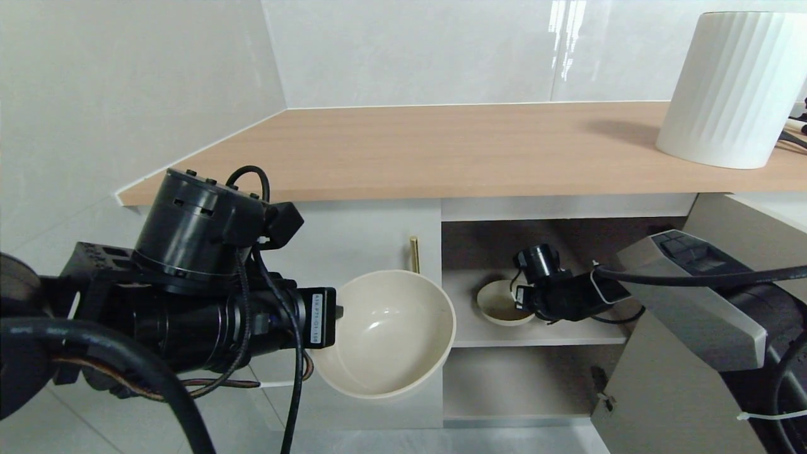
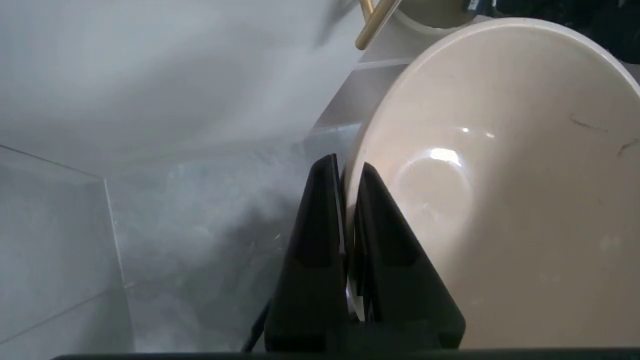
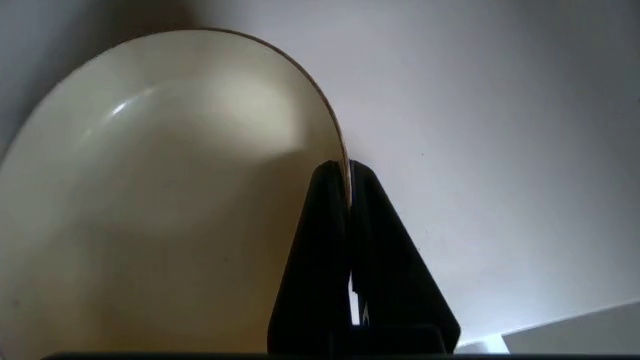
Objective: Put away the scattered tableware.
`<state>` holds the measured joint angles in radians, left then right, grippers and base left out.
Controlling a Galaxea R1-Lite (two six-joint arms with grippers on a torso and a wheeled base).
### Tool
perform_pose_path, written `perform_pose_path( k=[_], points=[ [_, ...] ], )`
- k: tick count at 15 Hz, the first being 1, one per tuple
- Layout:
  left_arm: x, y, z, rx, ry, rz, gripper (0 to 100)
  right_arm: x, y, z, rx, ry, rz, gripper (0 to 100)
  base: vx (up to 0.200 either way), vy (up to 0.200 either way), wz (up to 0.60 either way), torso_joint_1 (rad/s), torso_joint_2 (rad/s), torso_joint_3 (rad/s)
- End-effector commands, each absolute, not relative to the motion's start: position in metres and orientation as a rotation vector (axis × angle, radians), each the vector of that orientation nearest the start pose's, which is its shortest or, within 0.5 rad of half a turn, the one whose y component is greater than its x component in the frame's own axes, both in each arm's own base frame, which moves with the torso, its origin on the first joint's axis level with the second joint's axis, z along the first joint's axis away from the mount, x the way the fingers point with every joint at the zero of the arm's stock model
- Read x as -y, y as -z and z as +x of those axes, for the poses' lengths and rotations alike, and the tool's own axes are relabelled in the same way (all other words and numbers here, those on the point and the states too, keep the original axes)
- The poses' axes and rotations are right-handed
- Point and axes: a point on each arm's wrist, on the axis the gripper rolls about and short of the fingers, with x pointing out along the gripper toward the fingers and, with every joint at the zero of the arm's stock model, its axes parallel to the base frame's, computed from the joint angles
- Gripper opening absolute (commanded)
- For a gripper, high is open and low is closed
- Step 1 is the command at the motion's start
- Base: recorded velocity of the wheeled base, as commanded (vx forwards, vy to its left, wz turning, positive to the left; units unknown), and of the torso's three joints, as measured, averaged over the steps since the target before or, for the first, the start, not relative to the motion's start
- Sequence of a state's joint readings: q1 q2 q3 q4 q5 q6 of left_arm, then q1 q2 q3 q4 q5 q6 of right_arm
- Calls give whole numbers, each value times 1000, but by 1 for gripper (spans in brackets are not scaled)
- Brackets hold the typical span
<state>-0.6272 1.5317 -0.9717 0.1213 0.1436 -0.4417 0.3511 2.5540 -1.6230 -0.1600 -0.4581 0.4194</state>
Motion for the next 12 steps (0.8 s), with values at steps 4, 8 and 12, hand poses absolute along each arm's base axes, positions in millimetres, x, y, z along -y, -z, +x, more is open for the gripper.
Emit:
perform_pose_path(
  k=[4,8,12],
  points=[
    [149,-204,210,-730,310,-156,0,-156,-1,460,-671,250,98,100,0,0,0,0,0,0],
    [149,-204,211,-731,310,-156,0,-154,-20,445,-673,248,104,100,0,0,0,0,0,0],
    [158,-190,214,-777,317,-123,0,-161,-87,378,-681,103,124,100,0,0,0,0,0,0]
  ],
)
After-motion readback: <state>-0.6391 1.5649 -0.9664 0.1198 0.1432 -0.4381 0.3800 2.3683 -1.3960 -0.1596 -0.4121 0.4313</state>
